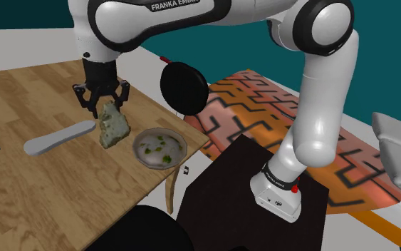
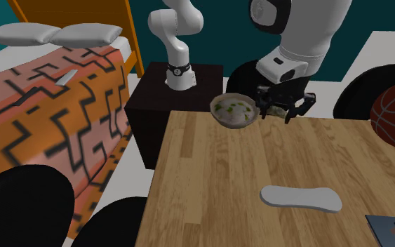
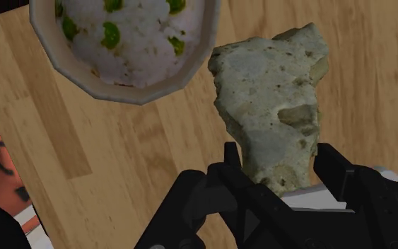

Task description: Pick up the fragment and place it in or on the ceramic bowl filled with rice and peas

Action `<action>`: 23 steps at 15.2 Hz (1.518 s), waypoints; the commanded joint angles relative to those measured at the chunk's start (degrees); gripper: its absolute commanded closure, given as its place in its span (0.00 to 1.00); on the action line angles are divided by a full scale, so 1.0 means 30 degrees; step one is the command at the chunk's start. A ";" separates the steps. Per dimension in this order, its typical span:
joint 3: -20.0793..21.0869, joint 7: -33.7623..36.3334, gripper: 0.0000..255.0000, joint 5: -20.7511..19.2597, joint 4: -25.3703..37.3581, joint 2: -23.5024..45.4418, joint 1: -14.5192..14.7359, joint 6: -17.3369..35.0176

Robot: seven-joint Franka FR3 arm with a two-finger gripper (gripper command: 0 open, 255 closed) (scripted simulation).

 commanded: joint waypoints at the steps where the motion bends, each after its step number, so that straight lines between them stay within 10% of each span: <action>1: 0.0097 -0.0230 1.00 0.0357 -0.1047 -0.0878 -0.0323 0.0223; 12: -0.0086 -0.4001 1.00 0.4742 -1.1713 -0.9900 -0.2169 0.2545; 23: 0.0120 -0.3732 1.00 0.4234 -1.3196 -0.8343 -0.2107 0.5484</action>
